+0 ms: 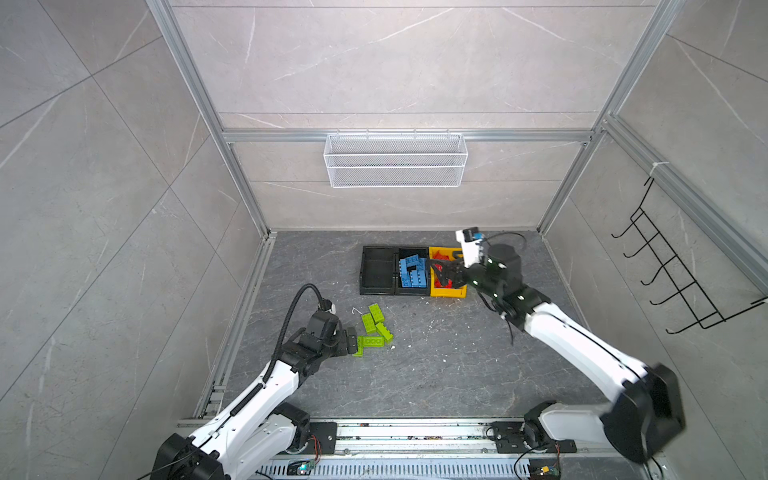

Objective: Sort the legos into containers by color
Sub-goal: 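Draw the right arm back while the left gripper moves over green bricks, then lower the left gripper and grasp a lime-green brick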

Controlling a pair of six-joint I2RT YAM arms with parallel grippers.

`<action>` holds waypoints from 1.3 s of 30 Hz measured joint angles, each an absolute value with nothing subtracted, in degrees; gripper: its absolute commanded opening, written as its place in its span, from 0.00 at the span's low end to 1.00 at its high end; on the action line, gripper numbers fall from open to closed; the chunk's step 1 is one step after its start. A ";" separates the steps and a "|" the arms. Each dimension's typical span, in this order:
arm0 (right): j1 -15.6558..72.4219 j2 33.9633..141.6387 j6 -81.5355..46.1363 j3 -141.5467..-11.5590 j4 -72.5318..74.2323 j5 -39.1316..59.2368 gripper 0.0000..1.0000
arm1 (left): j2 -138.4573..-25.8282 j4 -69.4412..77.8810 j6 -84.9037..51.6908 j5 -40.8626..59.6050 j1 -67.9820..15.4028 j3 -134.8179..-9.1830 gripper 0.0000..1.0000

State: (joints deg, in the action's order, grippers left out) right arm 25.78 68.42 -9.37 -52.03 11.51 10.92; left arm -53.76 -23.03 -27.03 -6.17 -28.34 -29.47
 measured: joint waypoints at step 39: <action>25.78 62.89 -16.97 -24.40 39.24 16.45 0.88 | -87.18 -31.24 -27.90 -8.51 -39.40 -45.12 0.62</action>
